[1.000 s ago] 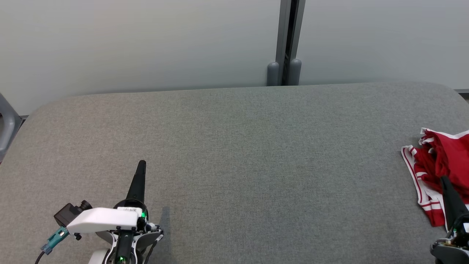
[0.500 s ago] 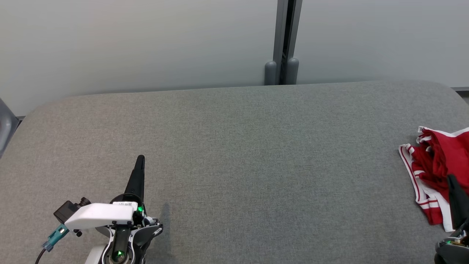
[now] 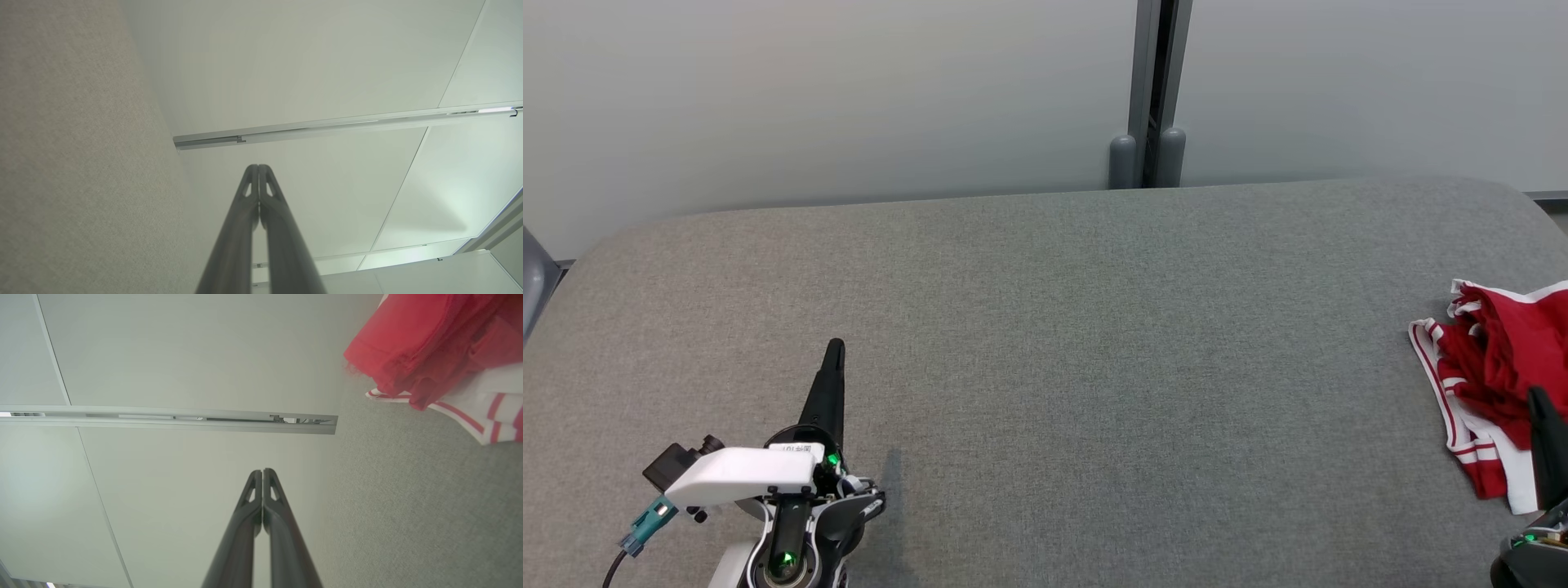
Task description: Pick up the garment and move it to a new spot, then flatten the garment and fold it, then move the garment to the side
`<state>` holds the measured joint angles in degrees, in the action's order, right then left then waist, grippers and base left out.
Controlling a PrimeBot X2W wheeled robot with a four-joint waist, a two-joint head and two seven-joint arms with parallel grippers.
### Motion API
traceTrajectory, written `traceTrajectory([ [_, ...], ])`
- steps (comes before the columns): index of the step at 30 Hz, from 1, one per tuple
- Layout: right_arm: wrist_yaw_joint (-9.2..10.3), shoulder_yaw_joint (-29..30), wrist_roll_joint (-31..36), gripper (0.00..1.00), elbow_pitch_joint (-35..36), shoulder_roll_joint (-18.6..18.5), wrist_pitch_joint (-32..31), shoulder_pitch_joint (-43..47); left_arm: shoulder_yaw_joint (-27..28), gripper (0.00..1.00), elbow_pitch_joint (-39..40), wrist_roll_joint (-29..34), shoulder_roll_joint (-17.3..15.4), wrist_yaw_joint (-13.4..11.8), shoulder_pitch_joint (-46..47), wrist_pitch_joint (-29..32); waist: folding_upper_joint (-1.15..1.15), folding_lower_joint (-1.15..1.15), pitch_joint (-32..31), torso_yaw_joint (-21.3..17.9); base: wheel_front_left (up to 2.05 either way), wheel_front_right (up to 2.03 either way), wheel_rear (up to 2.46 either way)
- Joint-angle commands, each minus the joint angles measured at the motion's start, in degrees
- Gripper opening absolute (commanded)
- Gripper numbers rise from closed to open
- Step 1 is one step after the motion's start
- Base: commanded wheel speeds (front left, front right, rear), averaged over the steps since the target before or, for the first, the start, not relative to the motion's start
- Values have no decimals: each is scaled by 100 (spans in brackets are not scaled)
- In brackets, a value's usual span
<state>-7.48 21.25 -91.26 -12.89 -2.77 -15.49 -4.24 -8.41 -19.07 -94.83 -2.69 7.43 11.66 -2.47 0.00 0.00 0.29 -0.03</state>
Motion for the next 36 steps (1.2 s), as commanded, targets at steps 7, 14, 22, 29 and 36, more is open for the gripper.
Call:
traceTrajectory([
  [7, -2, 8, -24, 0, 28, -18, -17, -54, 23, 0, -1, 1, -35, 15, 61, 17, 0, 0, 0, 0, 0, 0, 0],
  [14, -2, 9, -24, 0, 28, -18, -15, -53, 23, 0, -1, 1, -35, 15, 61, 17, 0, 0, 0, 0, 0, 0, 0],
  [22, -2, 9, -25, 0, 28, -18, -16, -53, 23, 0, 0, 1, -35, 15, 61, 17, 0, 0, 0, 0, 0, 0, 0],
  [29, -2, 8, -25, 0, 28, -18, -16, -53, 23, 0, 0, 1, -35, 15, 61, 17, 0, 0, 0, 0, 0, 0, 0],
  [36, -2, 7, -24, 0, 28, -18, -15, -53, 23, 0, 0, 1, -35, 15, 61, 17, 0, 0, 0, 0, 0, 0, 0],
])
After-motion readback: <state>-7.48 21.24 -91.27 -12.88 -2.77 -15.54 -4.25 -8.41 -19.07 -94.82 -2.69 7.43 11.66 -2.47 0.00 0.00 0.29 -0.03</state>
